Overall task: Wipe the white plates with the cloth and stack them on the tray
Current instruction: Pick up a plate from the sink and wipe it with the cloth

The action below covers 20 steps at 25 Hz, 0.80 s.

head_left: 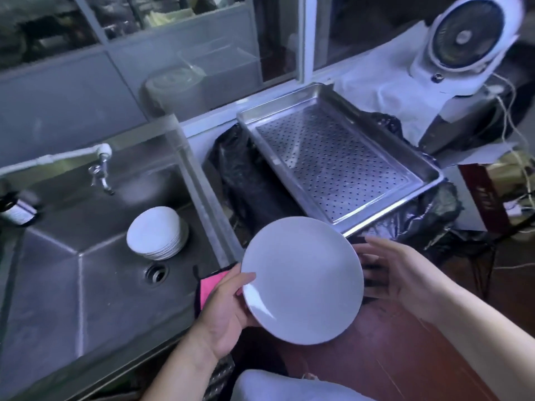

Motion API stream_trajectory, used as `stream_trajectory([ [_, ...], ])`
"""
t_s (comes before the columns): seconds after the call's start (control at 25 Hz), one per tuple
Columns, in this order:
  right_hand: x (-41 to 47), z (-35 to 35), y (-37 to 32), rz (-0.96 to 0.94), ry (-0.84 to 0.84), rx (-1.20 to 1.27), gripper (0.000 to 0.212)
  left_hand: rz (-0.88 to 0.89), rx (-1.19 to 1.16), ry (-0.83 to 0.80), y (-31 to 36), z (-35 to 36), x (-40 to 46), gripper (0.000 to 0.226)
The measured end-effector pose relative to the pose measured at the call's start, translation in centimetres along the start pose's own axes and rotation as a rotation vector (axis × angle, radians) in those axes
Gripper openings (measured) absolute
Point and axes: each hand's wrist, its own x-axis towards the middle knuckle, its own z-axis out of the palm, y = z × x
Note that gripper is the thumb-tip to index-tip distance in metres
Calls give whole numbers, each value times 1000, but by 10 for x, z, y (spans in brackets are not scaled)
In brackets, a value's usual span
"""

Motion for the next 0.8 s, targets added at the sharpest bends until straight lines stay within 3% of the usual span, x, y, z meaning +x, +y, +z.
stream_trajectory([
  [0.32,35,-66,-42,-53,163,119,34,-28,109,56,39,75,86,31],
  [0.8,191,-101,-207,5,238,-65,20,-85,-30,191,111,152,264,30],
])
